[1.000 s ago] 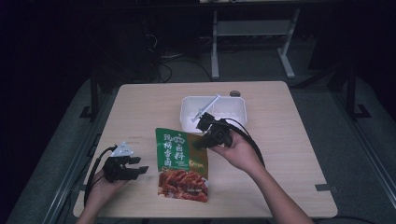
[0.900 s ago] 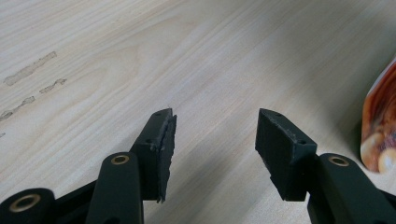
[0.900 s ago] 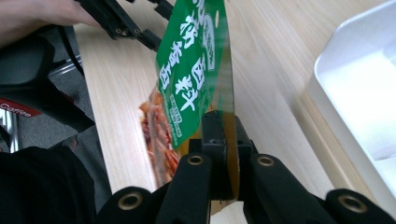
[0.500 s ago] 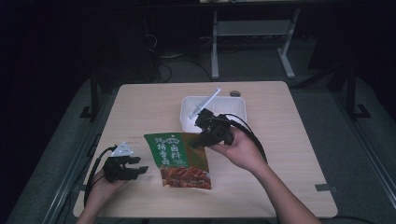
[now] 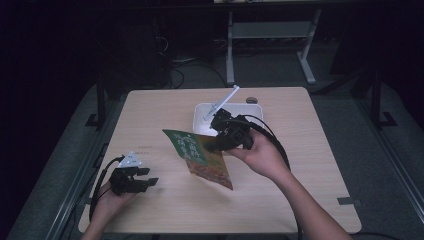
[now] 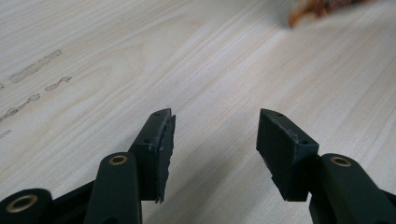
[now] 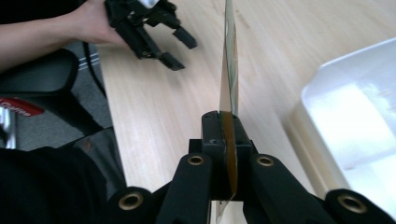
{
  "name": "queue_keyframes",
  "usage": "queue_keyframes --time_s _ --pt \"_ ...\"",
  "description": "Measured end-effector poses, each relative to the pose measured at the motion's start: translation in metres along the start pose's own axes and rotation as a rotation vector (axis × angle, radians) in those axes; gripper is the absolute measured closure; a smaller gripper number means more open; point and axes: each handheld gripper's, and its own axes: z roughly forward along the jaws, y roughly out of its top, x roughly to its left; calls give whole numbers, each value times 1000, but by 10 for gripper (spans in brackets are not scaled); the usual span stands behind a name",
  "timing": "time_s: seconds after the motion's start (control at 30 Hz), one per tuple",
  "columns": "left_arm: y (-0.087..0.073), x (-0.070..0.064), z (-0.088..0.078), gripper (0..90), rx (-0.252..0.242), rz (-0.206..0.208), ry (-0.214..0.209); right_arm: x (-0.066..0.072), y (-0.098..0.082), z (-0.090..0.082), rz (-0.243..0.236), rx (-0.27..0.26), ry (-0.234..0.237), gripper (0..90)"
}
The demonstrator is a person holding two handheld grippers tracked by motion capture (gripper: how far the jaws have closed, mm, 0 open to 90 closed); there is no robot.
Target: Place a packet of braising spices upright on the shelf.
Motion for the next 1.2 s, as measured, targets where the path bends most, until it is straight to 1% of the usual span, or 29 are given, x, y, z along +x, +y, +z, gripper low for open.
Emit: queue_keyframes --time_s 0.07,0.23,0.43,0.63,0.67,0.77,0.8,1.13,1.2 --pt "0 0 0 459 -2 -1 0 -2 0 -3 11 -5 -11 900" --pt "0 0 0 454 -3 -2 2 -11 -1 -15 41 -43 -25 900" --pt "0 0 0 423 -3 -4 10 -21 0 -26 82 -73 -30 900" --pt "0 0 1 405 2 -1 11 -27 6 -35 93 -88 -68 900" --pt "0 0 1 398 0 0 12 -30 8 -39 101 -93 -85 900" --pt "0 0 1 394 1 0 12 -34 10 -43 104 -98 -96 900" --pt "0 0 1 391 1 -1 12 -38 12 -47 117 -108 -111 900" --pt "0 0 1 385 0 -6 10 -49 20 -60 154 -129 -150 900" --pt "0 0 1 384 0 -6 10 -52 21 -62 153 -133 -160 900"
